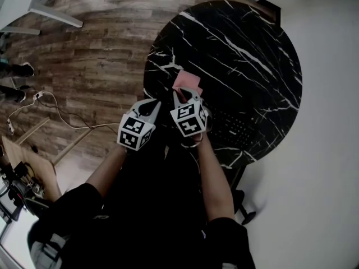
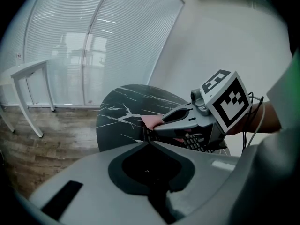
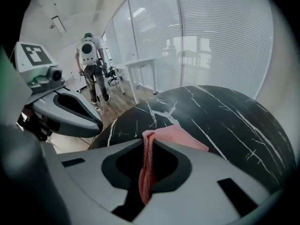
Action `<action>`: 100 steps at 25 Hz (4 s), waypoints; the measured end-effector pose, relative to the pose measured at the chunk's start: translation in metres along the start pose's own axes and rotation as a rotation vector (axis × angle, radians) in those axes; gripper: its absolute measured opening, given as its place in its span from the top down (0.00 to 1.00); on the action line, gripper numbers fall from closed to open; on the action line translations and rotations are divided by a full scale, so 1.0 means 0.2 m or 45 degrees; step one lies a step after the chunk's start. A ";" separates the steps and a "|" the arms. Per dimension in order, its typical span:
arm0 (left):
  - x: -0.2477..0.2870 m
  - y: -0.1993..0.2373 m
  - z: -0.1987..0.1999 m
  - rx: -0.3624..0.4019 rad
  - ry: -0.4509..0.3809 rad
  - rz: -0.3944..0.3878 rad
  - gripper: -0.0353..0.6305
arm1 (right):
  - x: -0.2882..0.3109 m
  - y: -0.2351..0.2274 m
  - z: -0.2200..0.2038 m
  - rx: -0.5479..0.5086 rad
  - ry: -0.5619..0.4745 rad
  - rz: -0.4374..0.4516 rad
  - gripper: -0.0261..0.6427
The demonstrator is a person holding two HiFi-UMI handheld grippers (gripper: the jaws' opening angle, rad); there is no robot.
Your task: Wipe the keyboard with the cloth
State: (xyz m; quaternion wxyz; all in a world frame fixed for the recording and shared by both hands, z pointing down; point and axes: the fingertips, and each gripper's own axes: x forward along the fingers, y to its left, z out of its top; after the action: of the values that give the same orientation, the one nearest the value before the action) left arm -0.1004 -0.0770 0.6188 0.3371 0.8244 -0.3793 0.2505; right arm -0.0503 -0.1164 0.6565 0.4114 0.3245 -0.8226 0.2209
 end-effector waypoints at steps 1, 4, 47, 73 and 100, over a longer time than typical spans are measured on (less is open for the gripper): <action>0.00 -0.01 0.00 0.003 0.000 0.000 0.95 | -0.01 0.00 -0.01 0.002 -0.002 0.002 0.94; 0.01 -0.04 0.01 0.013 0.000 -0.004 0.95 | -0.03 -0.01 -0.02 0.002 -0.012 0.003 0.94; 0.29 -0.69 0.03 0.162 0.069 -0.117 0.95 | -0.48 -0.41 -0.57 0.234 -0.015 -0.107 0.94; 0.52 -1.15 -0.04 0.195 0.093 -0.163 0.95 | -0.78 -0.64 -0.97 0.294 -0.020 -0.153 0.94; 0.66 -1.46 -0.07 0.235 0.107 -0.224 0.95 | -1.01 -0.84 -1.30 0.329 0.031 -0.245 0.94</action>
State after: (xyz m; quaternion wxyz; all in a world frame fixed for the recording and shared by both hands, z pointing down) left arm 0.2066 0.0152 0.6104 0.2963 0.8707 -0.2665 0.2882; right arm 0.3002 0.0038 0.6534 0.3956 0.4493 -0.7473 0.2882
